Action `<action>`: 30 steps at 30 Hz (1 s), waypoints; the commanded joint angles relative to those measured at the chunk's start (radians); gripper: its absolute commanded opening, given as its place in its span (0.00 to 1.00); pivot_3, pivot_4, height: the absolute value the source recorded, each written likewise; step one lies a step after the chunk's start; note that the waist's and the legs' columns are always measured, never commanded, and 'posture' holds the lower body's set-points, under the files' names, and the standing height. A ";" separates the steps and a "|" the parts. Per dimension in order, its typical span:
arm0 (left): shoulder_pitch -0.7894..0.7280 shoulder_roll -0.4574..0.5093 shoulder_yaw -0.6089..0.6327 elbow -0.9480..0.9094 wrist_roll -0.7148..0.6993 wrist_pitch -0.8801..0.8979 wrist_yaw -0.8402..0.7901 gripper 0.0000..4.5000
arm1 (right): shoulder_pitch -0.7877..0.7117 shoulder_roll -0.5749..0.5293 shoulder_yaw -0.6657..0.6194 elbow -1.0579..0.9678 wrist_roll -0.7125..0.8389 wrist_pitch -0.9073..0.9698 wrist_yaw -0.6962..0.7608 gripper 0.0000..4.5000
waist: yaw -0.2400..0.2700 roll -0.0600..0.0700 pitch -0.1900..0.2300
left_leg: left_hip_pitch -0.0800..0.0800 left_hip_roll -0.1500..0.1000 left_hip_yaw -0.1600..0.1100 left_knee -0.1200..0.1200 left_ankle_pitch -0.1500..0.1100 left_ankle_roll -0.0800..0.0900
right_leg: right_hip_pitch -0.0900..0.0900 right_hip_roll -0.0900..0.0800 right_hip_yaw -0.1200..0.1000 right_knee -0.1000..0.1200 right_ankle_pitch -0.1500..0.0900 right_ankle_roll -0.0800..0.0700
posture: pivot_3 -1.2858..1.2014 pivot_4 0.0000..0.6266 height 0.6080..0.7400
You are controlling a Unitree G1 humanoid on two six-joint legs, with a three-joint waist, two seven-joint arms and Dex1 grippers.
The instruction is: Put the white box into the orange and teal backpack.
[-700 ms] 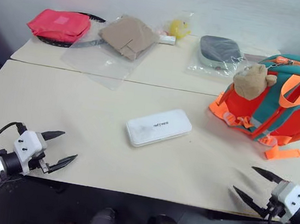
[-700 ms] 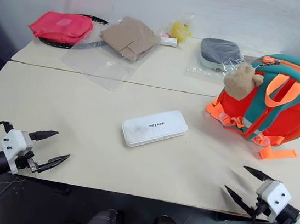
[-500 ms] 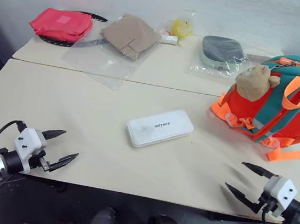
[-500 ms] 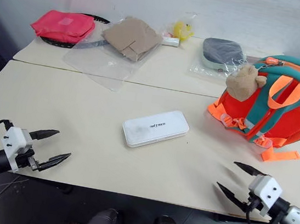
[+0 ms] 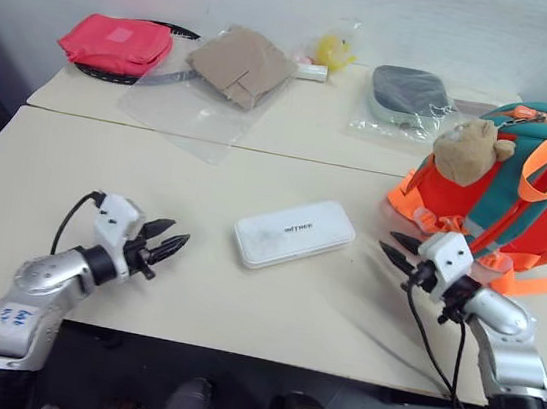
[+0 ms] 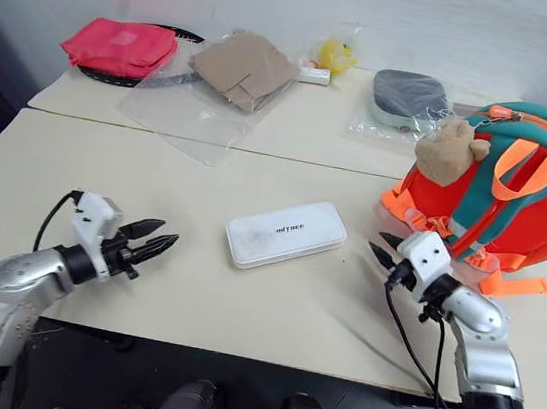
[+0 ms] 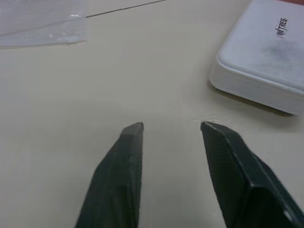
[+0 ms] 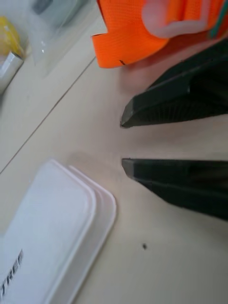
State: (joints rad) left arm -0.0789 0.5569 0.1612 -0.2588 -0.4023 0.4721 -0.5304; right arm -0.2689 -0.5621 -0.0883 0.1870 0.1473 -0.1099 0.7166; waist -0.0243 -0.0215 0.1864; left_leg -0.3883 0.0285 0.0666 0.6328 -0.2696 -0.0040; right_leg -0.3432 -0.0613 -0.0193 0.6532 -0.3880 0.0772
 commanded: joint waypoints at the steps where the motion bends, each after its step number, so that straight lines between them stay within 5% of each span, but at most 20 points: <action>1: -0.068 -0.041 -0.068 -0.010 0.045 0.016 0.046 0.19 | -0.052 0.052 0.028 0.063 -0.049 -0.023 -0.073 0.00 | -0.003 0.000 0.000 | 0.000 0.000 0.000 0.001 0.000 0.000 | 0.000 0.000 0.000 0.000 0.000 0.000 | 0.52 0.24 1.00; 4: -0.094 -0.073 -0.129 0.001 0.064 0.049 0.050 0.00 | -0.128 0.106 0.063 0.176 -0.091 -0.050 -0.117 0.00 | -0.008 0.000 0.000 | 0.000 0.000 0.001 0.003 0.000 0.000 | 0.000 0.000 0.001 0.001 0.000 0.000 | 0.52 0.24 1.00; 12: -0.150 -0.109 -0.206 0.047 0.077 0.119 0.026 0.00 | -0.268 0.188 0.088 0.389 -0.047 -0.152 -0.020 0.00 | -0.015 0.000 0.000 | 0.000 0.001 0.001 0.002 0.002 -0.003 | -0.001 0.002 0.001 0.004 0.000 0.000 | 0.52 0.24 1.00; 20: -0.218 -0.098 -0.196 0.135 0.096 0.097 -0.017 0.00 | -0.184 0.097 0.100 0.238 0.090 -0.012 0.299 0.00 | -0.004 0.000 0.000 | 0.000 0.001 0.001 0.003 0.001 -0.001 | 0.000 0.001 0.001 0.003 0.000 0.000 | 0.52 0.24 1.00; 30: -0.134 0.080 -0.168 0.161 0.091 0.134 -0.180 0.00 | -0.011 0.009 0.096 -0.028 0.104 0.120 0.310 0.00 | -0.016 0.000 0.000 | 0.002 0.001 0.001 -0.001 0.002 -0.003 | 0.000 0.001 0.001 0.002 0.000 0.000 | 0.52 0.24 1.00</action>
State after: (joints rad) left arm -0.2586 0.6058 -0.0245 -0.1154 -0.3170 0.5859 -0.6945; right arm -0.2873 -0.5383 0.0230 0.2097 0.2342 0.0012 1.0339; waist -0.0408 -0.0213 0.1864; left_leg -0.3860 0.0300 0.0674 0.6317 -0.2680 -0.0067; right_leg -0.3432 -0.0601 -0.0183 0.6549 -0.3881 0.0770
